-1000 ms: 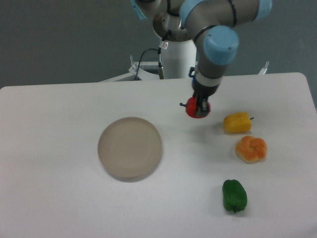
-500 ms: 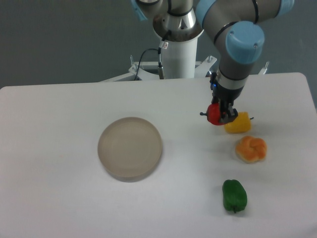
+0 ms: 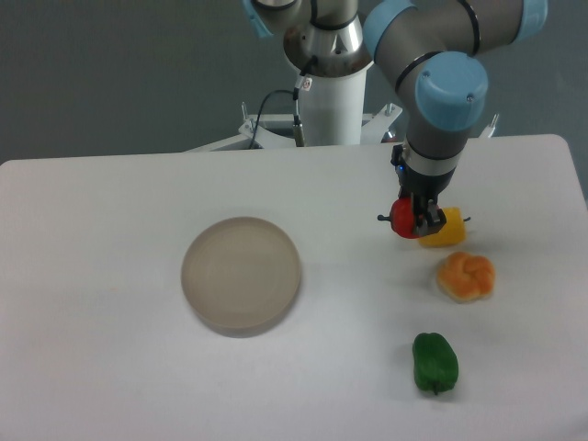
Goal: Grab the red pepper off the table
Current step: 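Lift the red pepper and carry it toward the yellow pepper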
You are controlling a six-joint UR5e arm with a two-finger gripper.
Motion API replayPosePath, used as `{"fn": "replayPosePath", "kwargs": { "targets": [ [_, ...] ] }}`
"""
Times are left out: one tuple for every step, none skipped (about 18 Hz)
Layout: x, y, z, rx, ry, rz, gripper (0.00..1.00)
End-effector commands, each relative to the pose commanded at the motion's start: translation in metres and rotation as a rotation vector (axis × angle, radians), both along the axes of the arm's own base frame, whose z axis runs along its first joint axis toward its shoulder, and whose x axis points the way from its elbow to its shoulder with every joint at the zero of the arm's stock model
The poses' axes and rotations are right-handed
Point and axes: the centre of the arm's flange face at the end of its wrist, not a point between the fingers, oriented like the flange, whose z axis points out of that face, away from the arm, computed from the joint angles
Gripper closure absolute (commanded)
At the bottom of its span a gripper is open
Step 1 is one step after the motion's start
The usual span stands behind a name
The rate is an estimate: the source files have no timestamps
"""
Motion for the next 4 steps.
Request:
{"fn": "replayPosePath", "kwargs": {
  "targets": [
    [-0.0003, -0.0006, -0.0007, 0.002, -0.003, 0.002, 0.76],
    [-0.0008, -0.0008, 0.0, -0.001, 0.001, 0.001, 0.75],
    [-0.0007, -0.0007, 0.0, 0.0, 0.0, 0.002, 0.75],
    [-0.001, -0.0006, 0.0007, 0.0, 0.002, 0.001, 0.75]
  ]
}}
